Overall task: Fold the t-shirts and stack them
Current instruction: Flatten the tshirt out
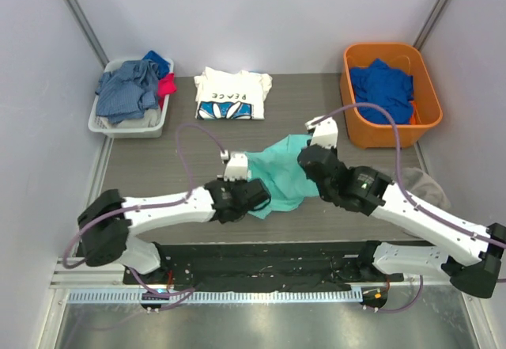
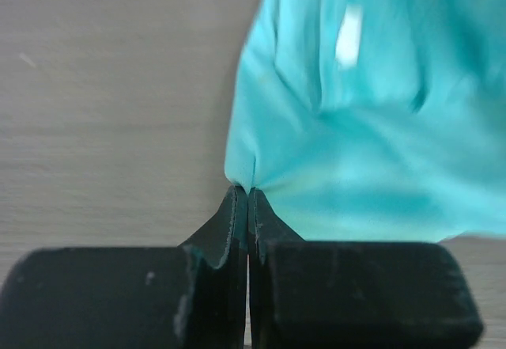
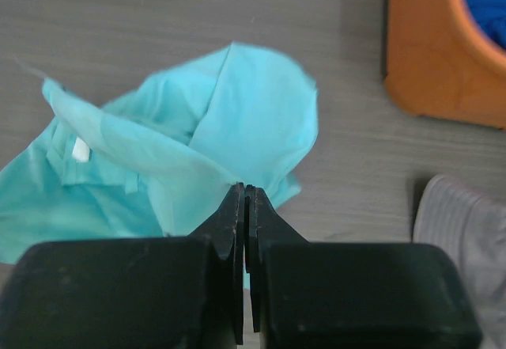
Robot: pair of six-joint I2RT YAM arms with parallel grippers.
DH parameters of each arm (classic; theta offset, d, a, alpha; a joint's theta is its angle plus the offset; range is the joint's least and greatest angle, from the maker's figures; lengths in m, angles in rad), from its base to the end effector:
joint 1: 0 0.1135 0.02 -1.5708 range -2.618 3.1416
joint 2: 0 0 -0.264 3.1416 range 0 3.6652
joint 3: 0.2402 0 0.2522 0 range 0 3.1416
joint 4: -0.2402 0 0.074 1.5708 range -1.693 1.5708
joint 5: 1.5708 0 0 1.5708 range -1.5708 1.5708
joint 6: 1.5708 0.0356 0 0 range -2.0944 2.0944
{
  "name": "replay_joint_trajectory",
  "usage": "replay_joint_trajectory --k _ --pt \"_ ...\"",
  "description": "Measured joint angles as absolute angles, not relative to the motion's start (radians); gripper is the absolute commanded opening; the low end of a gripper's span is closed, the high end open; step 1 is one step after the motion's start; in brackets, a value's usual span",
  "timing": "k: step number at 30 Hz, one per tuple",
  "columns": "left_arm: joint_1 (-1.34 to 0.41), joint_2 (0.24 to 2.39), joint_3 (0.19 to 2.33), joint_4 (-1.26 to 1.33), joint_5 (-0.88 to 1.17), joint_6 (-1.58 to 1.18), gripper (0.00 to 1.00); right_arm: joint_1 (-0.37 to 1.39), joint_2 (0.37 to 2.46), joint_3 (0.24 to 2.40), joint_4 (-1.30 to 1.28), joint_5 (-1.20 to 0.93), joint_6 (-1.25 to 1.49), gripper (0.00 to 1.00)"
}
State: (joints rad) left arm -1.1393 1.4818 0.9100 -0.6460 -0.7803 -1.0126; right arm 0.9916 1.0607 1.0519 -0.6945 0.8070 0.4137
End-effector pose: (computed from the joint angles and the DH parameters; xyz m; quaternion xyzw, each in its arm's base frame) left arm 0.1354 -0.2342 0.2012 -0.0090 0.9129 0.0349 0.4066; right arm 0.1374 0.1632 0.3379 -0.0796 0.8470 -0.0221 0.5252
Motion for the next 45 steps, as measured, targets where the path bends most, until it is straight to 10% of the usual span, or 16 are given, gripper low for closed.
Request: replay_joint_trajectory --k 11,26,45 --pt "-0.767 1.092 1.299 -0.826 -0.998 -0.672 0.0 0.884 1.074 1.451 -0.669 0.92 0.221 0.01" --pt "-0.618 1.103 1.46 -0.876 -1.053 -0.38 0.0 0.822 1.082 1.544 -0.638 0.984 0.057 0.01" --pt "-0.613 1.257 2.214 -0.913 -1.05 -0.111 0.0 0.825 1.182 1.817 -0.747 0.326 0.082 0.01"
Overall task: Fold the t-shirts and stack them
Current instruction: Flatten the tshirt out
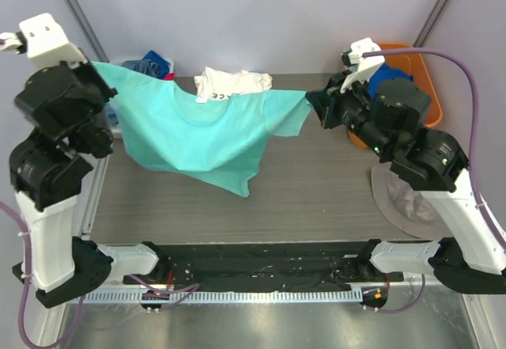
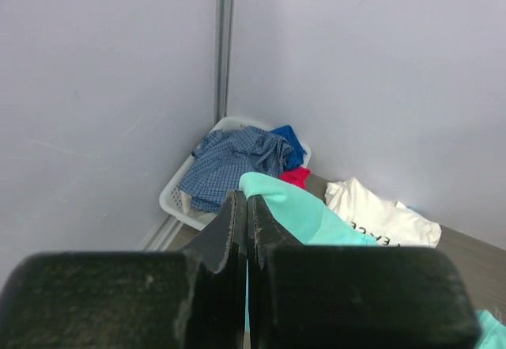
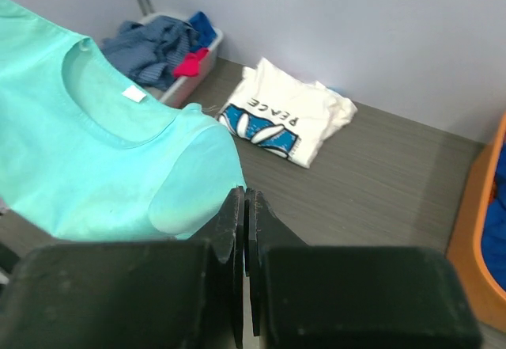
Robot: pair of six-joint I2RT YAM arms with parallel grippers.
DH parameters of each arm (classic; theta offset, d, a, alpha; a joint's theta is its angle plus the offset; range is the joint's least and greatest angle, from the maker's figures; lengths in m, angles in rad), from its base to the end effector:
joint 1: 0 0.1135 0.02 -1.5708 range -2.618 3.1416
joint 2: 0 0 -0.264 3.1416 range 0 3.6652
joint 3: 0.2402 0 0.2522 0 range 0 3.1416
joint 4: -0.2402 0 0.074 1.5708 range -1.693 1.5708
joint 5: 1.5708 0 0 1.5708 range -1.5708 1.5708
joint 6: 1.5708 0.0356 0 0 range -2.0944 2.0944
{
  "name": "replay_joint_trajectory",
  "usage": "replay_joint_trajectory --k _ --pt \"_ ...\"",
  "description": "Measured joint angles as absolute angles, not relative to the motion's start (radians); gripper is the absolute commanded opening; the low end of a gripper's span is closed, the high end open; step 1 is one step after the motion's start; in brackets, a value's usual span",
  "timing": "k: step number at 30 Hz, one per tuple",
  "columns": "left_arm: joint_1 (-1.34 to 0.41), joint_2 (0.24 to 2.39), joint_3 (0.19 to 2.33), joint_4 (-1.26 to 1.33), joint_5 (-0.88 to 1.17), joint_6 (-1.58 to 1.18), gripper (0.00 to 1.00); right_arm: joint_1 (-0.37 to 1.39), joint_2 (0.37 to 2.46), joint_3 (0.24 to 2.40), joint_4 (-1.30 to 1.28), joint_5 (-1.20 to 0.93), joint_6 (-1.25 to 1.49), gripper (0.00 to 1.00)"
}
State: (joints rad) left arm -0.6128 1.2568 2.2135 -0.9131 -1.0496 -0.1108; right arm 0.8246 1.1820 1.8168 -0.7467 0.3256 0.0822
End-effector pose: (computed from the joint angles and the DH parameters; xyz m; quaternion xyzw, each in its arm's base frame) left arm 0.1177 -0.0450 0.6034 -0.2019 0.6696 0.1028 0.7073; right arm 0.1364 0.1308 0.5393 -0.1662 0.7248 0.1794 0.6441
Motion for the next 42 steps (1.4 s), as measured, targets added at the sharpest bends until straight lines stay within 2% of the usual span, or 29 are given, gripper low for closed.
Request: replay_joint_trajectory --k 5,9,12,17,20,23,26,30,35,42 --pt "-0.613 1.17 2.174 -0.869 -1.035 -0.078 0.0 0.825 1.08 1.796 -0.752 0.286 0.122 0.01" --pt "-0.608 1.156 2.082 -0.748 -1.033 -0.022 0.0 0.825 0.924 1.602 -0.743 0.338 0.195 0.01" --pt "-0.606 1.278 2.046 -0.636 -1.016 0.016 0.0 0.825 0.819 1.417 -0.745 0.404 0.269 0.01" --pt "-0.599 1.642 2.106 -0.532 -0.942 0.033 0.0 0.825 0.777 1.178 -0.802 0.46 0.361 0.01" --pt "-0.6 1.807 2.109 -0.563 -0.889 0.026 0.0 0.825 0.796 1.139 -0.839 0.493 0.373 0.01" --pt "-0.6 1.829 2.065 -0.612 -0.854 0.002 0.0 0.825 0.819 1.184 -0.854 0.553 0.345 0.01" --pt "-0.599 1.729 1.998 -0.623 -0.849 -0.018 0.0 0.825 0.863 1.263 -0.844 0.577 0.302 0.01" --pt "-0.6 1.468 1.896 -0.64 -0.87 -0.029 0.0 0.825 0.965 1.412 -0.785 0.516 0.236 0.01" --pt "-0.6 1.119 1.885 -0.708 -0.917 -0.08 0.0 0.826 1.104 1.584 -0.738 0.266 0.193 0.01" --pt "-0.596 0.885 2.028 -0.854 -0.949 -0.156 0.0 0.857 1.157 1.736 -0.719 -0.111 0.187 0.01"
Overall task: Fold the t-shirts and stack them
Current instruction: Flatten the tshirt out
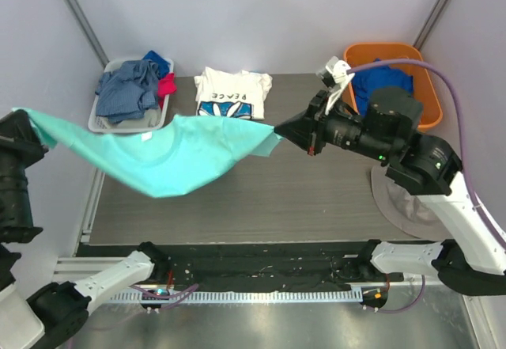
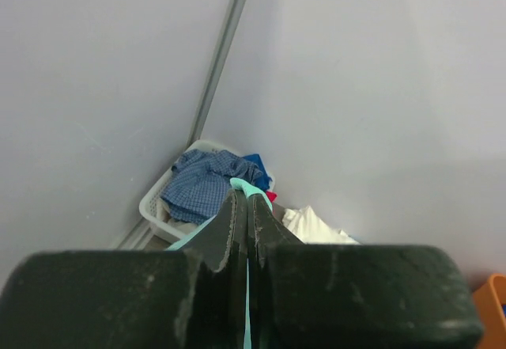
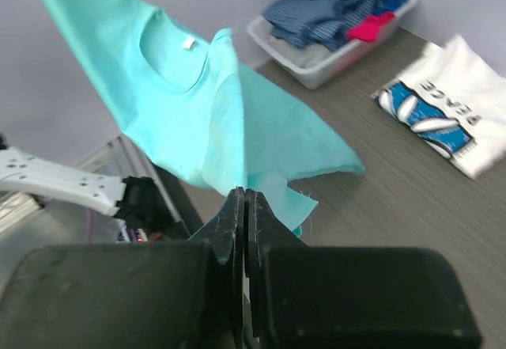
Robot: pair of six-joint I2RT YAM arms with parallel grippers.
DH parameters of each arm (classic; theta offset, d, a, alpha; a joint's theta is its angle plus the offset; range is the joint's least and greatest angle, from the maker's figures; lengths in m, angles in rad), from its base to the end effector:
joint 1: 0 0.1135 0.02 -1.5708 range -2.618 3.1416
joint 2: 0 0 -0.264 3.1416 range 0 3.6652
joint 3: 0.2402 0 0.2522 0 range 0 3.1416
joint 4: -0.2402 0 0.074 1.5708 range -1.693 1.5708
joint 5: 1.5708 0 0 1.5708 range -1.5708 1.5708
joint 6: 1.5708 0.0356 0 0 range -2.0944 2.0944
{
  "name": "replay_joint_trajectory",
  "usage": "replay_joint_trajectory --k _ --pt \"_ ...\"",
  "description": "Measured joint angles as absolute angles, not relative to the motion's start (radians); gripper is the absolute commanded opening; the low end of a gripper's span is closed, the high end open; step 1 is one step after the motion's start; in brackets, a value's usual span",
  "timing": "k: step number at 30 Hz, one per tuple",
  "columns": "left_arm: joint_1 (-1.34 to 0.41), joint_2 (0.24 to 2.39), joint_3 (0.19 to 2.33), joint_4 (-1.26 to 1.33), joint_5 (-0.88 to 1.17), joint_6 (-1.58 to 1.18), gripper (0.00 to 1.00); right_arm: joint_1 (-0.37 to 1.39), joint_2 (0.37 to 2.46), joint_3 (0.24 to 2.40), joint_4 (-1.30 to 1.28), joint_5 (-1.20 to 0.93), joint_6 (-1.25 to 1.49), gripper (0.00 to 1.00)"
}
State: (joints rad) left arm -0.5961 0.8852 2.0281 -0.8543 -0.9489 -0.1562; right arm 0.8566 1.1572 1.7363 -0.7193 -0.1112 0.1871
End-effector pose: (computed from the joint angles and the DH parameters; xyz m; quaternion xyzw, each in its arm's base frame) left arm 0.0086 0.0291 0.5926 -0.2412 0.5991 -0.0078 0.7634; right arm 0.1243 0.1495 0.5242 -0.2820 0.6999 0.3628 0.5468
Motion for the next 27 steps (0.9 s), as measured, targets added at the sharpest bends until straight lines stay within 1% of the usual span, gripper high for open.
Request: replay_joint_trajectory --k 3,6,9,11,15,17,19,22,24,27 --pt "-0.595 0.875 2.061 -0.885 -0.949 -0.172 0.0 0.861 1.115 1.746 -0.708 -0.21 0.191 0.01" --pt "-0.595 0.896 2.034 -0.878 -0.949 -0.155 0.0 0.862 1.045 1.713 -0.691 -0.232 0.201 0.01" --pt "-0.595 0.96 1.978 -0.818 -0.947 -0.117 0.0 0.862 0.946 1.597 -0.676 -0.193 0.221 0.01" --pt "-0.595 1.05 1.919 -0.723 -0.941 -0.072 0.0 0.862 0.86 1.468 -0.666 -0.125 0.249 0.01" --pt "-0.578 1.306 1.876 -0.583 -0.878 -0.024 0.0 0.862 0.761 1.216 -0.656 0.004 0.324 0.01" --pt "-0.561 1.501 1.895 -0.514 -0.825 -0.019 0.0 0.862 0.723 1.046 -0.651 0.073 0.377 0.01" --pt "-0.549 1.683 1.921 -0.475 -0.786 -0.02 0.0 0.862 0.695 0.926 -0.665 0.123 0.416 0.01" --pt "-0.534 1.982 2.028 -0.451 -0.731 -0.017 0.0 0.862 0.691 0.78 -0.698 0.193 0.472 0.01" --pt "-0.53 2.178 2.167 -0.471 -0.704 -0.016 0.0 0.862 0.691 0.751 -0.713 0.225 0.496 0.01" --pt "-0.529 2.396 2.348 -0.459 -0.662 -0.015 0.0 0.862 0.7 0.757 -0.705 0.272 0.516 0.01"
